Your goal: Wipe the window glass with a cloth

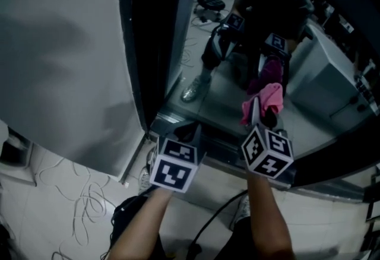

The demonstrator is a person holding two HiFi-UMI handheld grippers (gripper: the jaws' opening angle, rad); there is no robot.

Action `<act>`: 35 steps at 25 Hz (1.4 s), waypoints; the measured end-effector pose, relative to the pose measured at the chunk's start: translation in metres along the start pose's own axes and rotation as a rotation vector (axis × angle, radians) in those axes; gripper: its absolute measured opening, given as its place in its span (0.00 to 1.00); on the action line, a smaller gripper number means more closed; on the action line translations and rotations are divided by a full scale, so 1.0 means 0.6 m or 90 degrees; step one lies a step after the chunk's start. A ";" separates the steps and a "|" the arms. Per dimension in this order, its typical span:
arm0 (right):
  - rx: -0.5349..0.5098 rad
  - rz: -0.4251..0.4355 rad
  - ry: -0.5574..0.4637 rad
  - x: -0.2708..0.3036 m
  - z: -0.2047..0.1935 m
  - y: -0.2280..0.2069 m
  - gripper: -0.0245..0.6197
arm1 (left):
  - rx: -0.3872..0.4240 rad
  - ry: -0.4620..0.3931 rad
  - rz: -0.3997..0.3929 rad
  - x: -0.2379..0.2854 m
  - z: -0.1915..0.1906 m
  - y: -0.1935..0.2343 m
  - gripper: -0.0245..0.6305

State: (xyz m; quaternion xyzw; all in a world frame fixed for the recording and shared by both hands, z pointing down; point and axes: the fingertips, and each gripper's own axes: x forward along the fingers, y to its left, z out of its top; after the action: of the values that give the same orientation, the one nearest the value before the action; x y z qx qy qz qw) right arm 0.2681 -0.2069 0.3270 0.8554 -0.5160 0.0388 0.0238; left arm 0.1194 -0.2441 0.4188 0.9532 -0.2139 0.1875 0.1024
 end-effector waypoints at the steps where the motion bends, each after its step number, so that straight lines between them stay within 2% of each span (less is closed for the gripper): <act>1: 0.001 0.006 0.000 0.005 0.000 0.013 0.13 | -0.005 0.002 0.004 -0.003 -0.004 0.010 0.05; 9: -0.015 0.099 0.007 0.049 -0.004 0.143 0.13 | -0.041 0.015 0.041 -0.028 -0.034 0.086 0.05; 16: -0.019 0.139 -0.008 0.081 -0.006 0.223 0.13 | -0.065 0.037 0.065 -0.029 -0.067 0.145 0.05; 24: -0.013 0.203 -0.009 0.105 -0.014 0.298 0.13 | -0.068 0.057 0.078 -0.035 -0.091 0.171 0.05; 28: -0.036 0.248 0.005 0.127 -0.023 0.353 0.13 | -0.077 0.067 0.088 -0.045 -0.104 0.195 0.05; 35: -0.057 0.291 0.010 0.154 -0.042 0.414 0.13 | -0.095 0.082 0.095 -0.050 -0.126 0.216 0.05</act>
State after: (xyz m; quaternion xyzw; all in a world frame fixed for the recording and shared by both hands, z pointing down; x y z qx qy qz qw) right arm 0.0903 -0.4018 0.3604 0.7141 -0.6972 0.0268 0.0567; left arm 0.0128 -0.3269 0.4906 0.9104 -0.2908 0.2390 0.1720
